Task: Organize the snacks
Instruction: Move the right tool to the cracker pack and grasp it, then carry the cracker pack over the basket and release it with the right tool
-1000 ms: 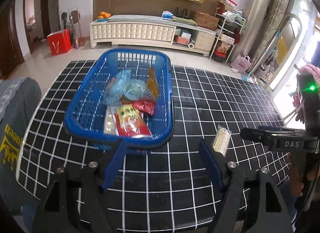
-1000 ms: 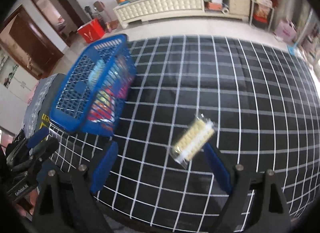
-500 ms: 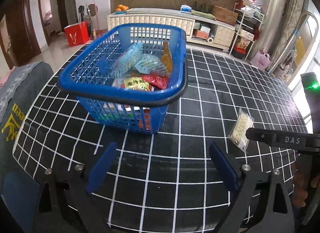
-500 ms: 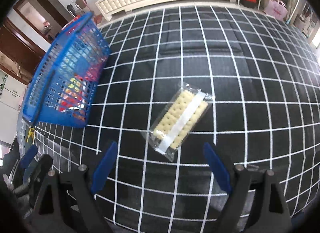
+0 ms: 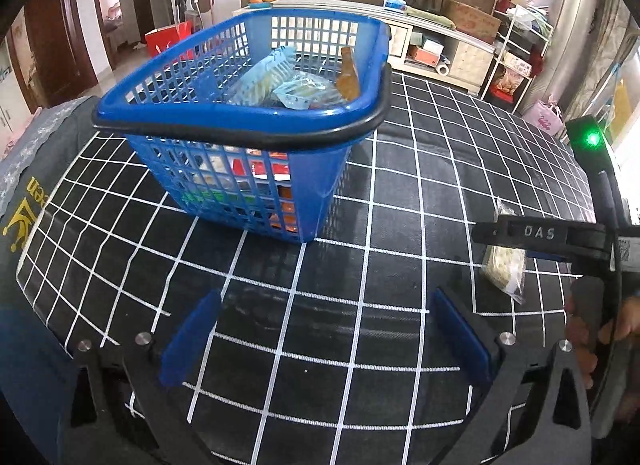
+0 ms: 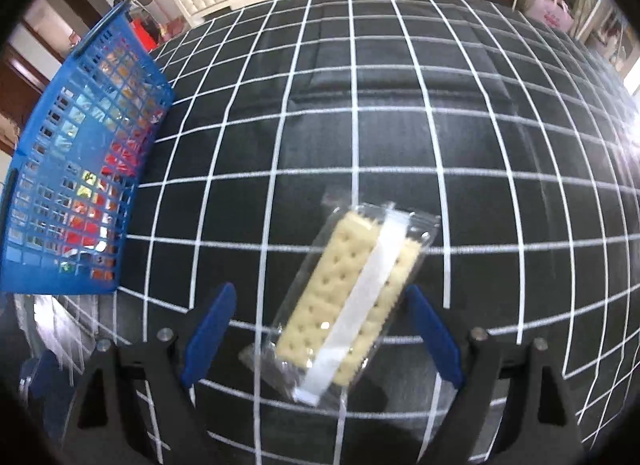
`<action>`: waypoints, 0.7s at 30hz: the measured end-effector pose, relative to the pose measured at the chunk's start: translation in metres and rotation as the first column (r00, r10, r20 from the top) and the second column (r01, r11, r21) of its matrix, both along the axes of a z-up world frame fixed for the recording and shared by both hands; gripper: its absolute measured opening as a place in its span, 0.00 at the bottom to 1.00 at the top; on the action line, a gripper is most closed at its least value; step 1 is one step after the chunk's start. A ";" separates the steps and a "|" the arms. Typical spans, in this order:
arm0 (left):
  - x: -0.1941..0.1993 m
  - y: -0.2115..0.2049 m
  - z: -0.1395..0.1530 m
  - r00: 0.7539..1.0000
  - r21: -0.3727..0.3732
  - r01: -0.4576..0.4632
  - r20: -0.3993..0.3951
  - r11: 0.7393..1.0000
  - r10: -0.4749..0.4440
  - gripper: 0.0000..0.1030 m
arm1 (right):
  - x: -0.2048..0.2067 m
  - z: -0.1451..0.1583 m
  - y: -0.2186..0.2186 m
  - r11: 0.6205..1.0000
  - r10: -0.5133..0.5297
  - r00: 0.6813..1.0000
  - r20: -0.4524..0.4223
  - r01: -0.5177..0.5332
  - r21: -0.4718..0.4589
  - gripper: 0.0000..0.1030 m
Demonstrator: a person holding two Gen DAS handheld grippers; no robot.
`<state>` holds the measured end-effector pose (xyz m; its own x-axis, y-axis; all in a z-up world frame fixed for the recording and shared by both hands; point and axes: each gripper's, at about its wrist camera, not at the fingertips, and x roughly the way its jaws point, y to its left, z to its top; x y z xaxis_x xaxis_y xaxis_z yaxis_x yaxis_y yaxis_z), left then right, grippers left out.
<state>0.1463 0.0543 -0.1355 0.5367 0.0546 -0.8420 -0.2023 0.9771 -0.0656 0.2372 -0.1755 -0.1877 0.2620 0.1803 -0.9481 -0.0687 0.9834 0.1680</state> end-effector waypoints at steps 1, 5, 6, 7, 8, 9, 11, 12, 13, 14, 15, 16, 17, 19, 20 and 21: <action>0.001 0.000 0.000 1.000 0.004 0.000 -0.003 1.000 0.000 1.00 | 0.000 0.000 0.002 1.000 0.009 1.000 0.009 -0.009 -0.017 0.83; 0.001 0.000 -0.005 1.000 -0.001 -0.003 -0.011 1.000 0.003 1.00 | -0.009 0.002 0.013 0.989 0.084 0.995 0.049 -0.078 -0.123 0.63; 0.002 -0.002 -0.006 1.000 0.002 -0.002 -0.012 1.000 0.002 1.00 | -0.013 0.003 0.015 0.985 0.107 0.993 0.056 -0.099 -0.141 0.58; 0.002 -0.003 -0.007 1.000 0.004 0.001 -0.012 1.000 -0.001 1.00 | -0.016 0.004 0.015 0.984 0.119 0.991 0.056 -0.111 -0.140 0.57; 0.002 -0.004 -0.006 1.000 0.007 0.003 -0.011 1.000 -0.002 1.00 | -0.020 0.005 0.015 0.984 0.127 0.990 0.054 -0.119 -0.131 0.54; 0.001 -0.005 -0.006 1.000 0.010 0.005 -0.010 1.000 -0.005 1.00 | -0.023 0.006 0.014 0.984 0.134 0.990 0.051 -0.127 -0.124 0.53; -0.001 -0.006 -0.004 1.000 0.011 0.009 -0.005 1.000 -0.008 1.00 | -0.032 0.007 0.016 0.980 0.154 0.987 0.053 -0.146 -0.132 0.52; -0.002 -0.006 -0.003 1.000 0.010 0.009 -0.002 1.000 -0.009 1.00 | -0.037 0.010 0.017 0.977 0.167 0.984 0.063 -0.157 -0.143 0.52; -0.003 -0.006 -0.002 1.000 0.009 0.008 0.001 1.000 -0.008 1.00 | -0.040 0.012 0.019 0.976 0.175 0.982 0.069 -0.164 -0.141 0.52; -0.005 -0.006 0.000 1.000 0.007 0.007 0.005 1.000 -0.007 1.00 | -0.045 0.015 0.022 0.977 0.179 0.981 0.074 -0.169 -0.129 0.52; -0.006 -0.006 0.000 1.000 0.006 0.007 0.006 1.000 -0.007 1.00 | -0.049 0.019 0.022 0.979 0.180 0.981 0.078 -0.171 -0.111 0.52; -0.008 -0.006 0.002 1.000 0.004 0.006 0.011 1.000 -0.007 1.00 | -0.053 0.023 0.024 0.980 0.183 0.980 0.083 -0.175 -0.098 0.52; -0.010 -0.005 0.005 1.000 0.004 0.004 0.017 1.000 -0.005 1.00 | -0.057 0.028 0.027 0.977 0.195 0.977 0.092 -0.185 -0.102 0.51; -0.014 -0.003 0.010 1.000 0.002 0.002 0.030 1.000 -0.002 1.00 | -0.062 0.043 0.033 0.969 0.222 0.967 0.126 -0.204 -0.140 0.51; -0.017 -0.002 0.013 0.999 0.001 0.002 0.036 1.000 -0.002 1.00 | -0.066 0.051 0.037 0.966 0.236 0.961 0.143 -0.216 -0.141 0.51; -0.019 -0.001 0.016 0.999 0.001 0.002 0.045 1.000 -0.002 1.00 | -0.070 0.058 0.041 0.966 0.241 0.959 0.152 -0.222 -0.133 0.51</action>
